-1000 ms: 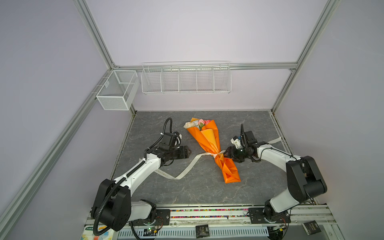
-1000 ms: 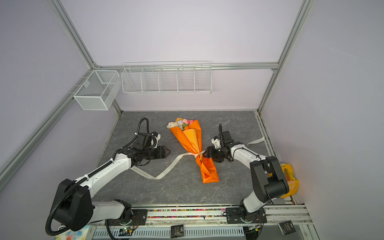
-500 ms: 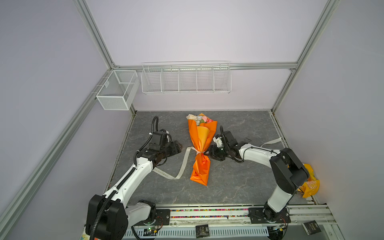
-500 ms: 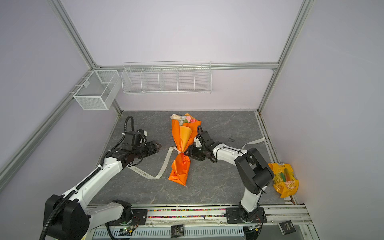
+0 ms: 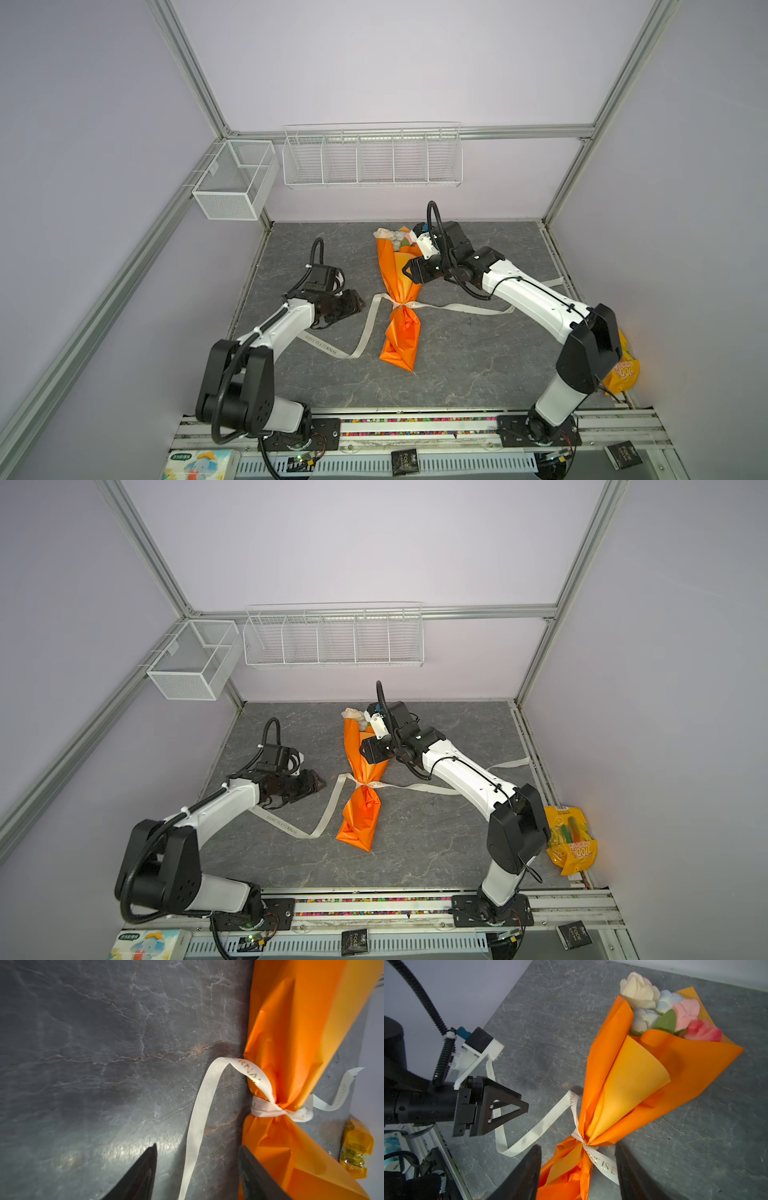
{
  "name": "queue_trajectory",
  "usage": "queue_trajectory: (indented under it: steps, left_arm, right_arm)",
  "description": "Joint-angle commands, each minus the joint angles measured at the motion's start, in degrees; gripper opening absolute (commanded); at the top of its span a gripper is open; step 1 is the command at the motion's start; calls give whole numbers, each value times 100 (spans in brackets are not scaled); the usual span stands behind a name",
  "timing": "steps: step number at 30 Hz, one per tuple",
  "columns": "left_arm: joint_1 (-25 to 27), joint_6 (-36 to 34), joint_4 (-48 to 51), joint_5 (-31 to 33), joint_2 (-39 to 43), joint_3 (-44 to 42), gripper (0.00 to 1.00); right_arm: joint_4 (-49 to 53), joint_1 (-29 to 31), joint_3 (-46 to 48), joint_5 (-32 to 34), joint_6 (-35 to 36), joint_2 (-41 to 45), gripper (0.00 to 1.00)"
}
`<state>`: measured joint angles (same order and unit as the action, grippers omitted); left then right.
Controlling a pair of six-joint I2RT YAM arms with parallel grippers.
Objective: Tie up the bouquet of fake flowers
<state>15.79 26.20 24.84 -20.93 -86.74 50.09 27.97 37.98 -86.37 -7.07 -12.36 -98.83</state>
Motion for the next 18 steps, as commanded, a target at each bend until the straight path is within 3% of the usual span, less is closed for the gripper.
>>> queue_trajectory:
  steps: [1,7,18]
  left_arm:
    - [171,-579,238,-271,-733,583,61]
    - [461,-725,554,168,-1711,1252,57]
    - [591,-1146,1062,118,-1838,1294,36]
  right_arm:
    - [208,-11,168,254,130,-45,60]
    - [290,-19,276,413,10,-24,60]
    - [362,-101,570,846,-191,138,60]
